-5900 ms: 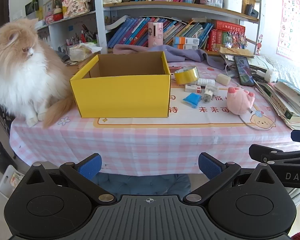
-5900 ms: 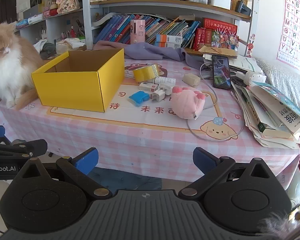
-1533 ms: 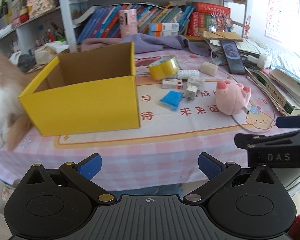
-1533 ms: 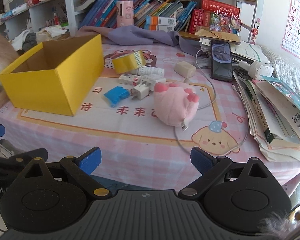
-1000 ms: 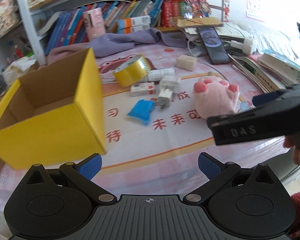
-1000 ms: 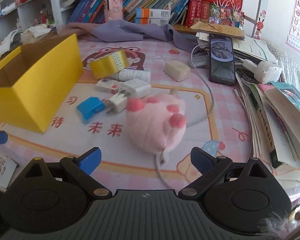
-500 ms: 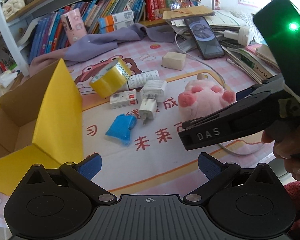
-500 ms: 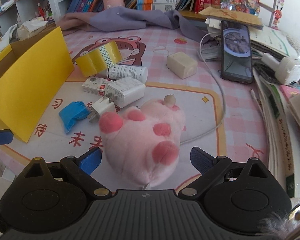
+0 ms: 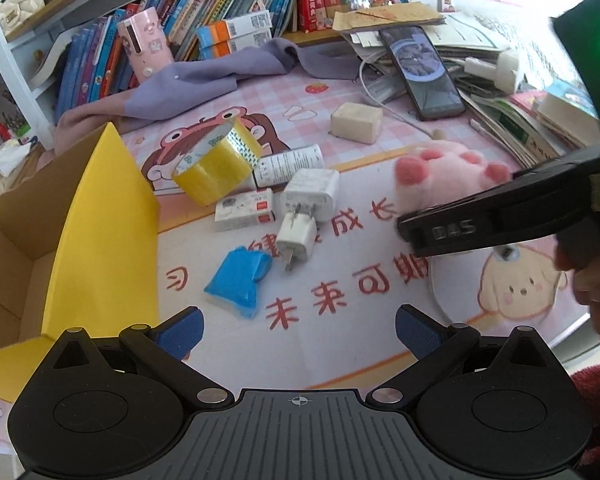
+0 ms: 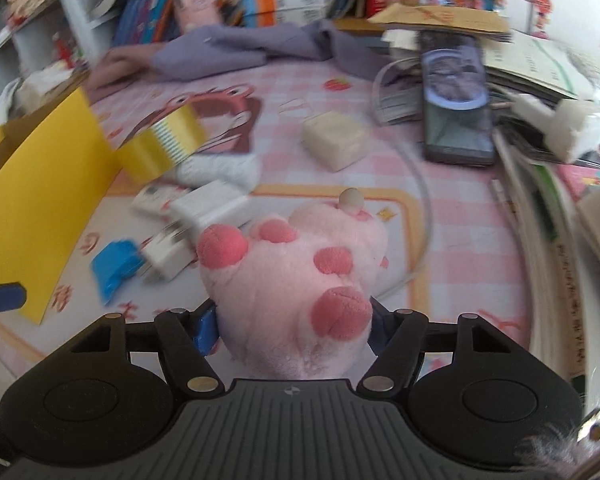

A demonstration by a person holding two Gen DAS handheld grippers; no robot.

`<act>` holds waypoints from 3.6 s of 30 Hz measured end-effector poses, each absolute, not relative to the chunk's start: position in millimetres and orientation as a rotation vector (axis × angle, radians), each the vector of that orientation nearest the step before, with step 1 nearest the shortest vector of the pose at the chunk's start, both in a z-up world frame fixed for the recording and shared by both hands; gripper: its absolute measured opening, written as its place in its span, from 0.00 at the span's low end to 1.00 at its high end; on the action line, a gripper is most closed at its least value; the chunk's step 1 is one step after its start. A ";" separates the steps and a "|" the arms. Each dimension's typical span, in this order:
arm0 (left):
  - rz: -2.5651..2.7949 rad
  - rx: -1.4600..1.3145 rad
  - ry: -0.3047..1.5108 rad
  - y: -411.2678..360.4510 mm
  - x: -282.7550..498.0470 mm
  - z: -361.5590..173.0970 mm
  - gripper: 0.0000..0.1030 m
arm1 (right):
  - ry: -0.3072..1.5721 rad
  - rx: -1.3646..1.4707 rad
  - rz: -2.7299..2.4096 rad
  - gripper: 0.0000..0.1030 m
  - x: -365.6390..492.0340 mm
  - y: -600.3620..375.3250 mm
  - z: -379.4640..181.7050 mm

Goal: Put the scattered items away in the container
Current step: 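Close the left gripper on the blue packet while the right gripper holds the pink pig, then carry the blue packet and pink pig with both grippers over the yellow box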

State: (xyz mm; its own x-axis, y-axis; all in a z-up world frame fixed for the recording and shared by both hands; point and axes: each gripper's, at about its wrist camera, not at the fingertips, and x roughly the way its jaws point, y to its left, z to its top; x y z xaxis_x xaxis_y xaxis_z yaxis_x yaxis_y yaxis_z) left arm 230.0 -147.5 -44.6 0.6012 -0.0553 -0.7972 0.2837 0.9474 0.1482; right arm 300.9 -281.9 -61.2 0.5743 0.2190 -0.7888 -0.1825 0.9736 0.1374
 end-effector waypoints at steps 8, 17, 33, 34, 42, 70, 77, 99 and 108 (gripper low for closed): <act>-0.167 0.217 0.899 -147.3 256.4 -47.3 0.95 | 0.917 0.024 0.249 0.64 305.2 -293.4 -57.5; -0.081 0.111 0.953 -132.2 290.9 -62.9 0.86 | 0.940 -0.017 0.303 0.64 314.2 -293.5 -61.2; -0.023 0.097 0.997 -134.3 302.8 -81.3 0.73 | 0.982 -0.048 0.344 0.69 325.5 -296.4 -68.7; -0.025 0.105 0.996 -135.5 302.3 -81.4 0.73 | 0.981 -0.045 0.343 0.69 325.7 -296.7 -68.8; -0.018 0.108 1.002 -133.6 306.3 -83.9 0.74 | 0.979 -0.058 0.350 0.73 329.2 -296.3 -69.2; -0.023 0.104 1.008 -116.6 321.4 -83.4 0.33 | 0.993 -0.059 0.345 0.74 343.2 -296.4 -71.8; 0.000 0.082 1.002 -112.5 314.3 -79.3 0.30 | 0.985 -0.046 0.346 0.64 341.6 -296.0 -71.0; -0.108 0.034 0.860 -114.2 259.8 -36.3 0.28 | 0.883 -0.049 0.334 0.61 290.1 -287.0 -40.8; -0.194 0.052 0.809 -105.4 225.4 -24.8 0.28 | 0.844 -0.058 0.300 0.61 253.6 -268.8 -29.5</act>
State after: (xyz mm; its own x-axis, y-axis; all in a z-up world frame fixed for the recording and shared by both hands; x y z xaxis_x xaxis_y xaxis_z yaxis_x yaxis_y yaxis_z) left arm 225.4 -105.4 -24.8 0.6733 -0.1521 -0.7236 0.1920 0.9810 -0.0275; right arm 253.6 -268.8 -29.5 0.6248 0.2380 -0.7436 -0.2839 0.9565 0.0675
